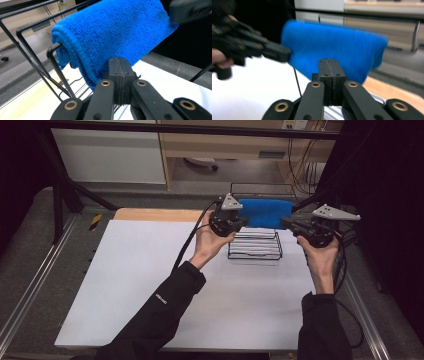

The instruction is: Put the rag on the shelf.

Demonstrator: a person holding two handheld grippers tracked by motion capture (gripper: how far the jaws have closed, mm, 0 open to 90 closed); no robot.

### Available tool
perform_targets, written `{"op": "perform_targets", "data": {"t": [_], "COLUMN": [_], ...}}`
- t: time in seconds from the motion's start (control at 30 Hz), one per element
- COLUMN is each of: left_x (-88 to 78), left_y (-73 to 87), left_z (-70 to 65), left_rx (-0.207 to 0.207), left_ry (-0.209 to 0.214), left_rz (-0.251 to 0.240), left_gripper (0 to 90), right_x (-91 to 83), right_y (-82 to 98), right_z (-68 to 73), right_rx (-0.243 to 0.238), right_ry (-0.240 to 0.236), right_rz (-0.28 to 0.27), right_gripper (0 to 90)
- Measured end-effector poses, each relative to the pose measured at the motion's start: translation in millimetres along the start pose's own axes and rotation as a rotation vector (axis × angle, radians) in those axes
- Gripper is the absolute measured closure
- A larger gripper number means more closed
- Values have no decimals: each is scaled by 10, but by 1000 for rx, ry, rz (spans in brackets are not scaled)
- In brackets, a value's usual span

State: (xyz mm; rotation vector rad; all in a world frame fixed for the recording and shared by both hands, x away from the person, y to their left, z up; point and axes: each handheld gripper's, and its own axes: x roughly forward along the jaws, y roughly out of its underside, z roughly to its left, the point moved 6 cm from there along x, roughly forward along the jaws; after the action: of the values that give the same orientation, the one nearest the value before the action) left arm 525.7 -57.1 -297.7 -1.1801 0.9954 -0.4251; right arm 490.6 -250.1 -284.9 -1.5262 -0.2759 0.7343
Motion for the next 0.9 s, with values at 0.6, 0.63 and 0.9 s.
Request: {"op": "perform_targets", "data": {"t": [0.6, 0.63, 0.9], "left_x": [-181, -181, -485], "left_y": [120, 120, 304], "left_z": [34, 34, 80], "left_rx": [-26, -26, -34], "left_ry": [13, 13, -11], "left_rz": [-11, -11, 47], "left_gripper": [765, 735, 504], "right_x": [-56, -73, -117], "right_y": [181, 178, 185], "right_z": [-35, -10, 205], "right_rx": [-1, 1, 23], "right_ry": [47, 40, -13], "right_rz": [-31, -31, -29], "right_gripper": [812, 791, 607]}}
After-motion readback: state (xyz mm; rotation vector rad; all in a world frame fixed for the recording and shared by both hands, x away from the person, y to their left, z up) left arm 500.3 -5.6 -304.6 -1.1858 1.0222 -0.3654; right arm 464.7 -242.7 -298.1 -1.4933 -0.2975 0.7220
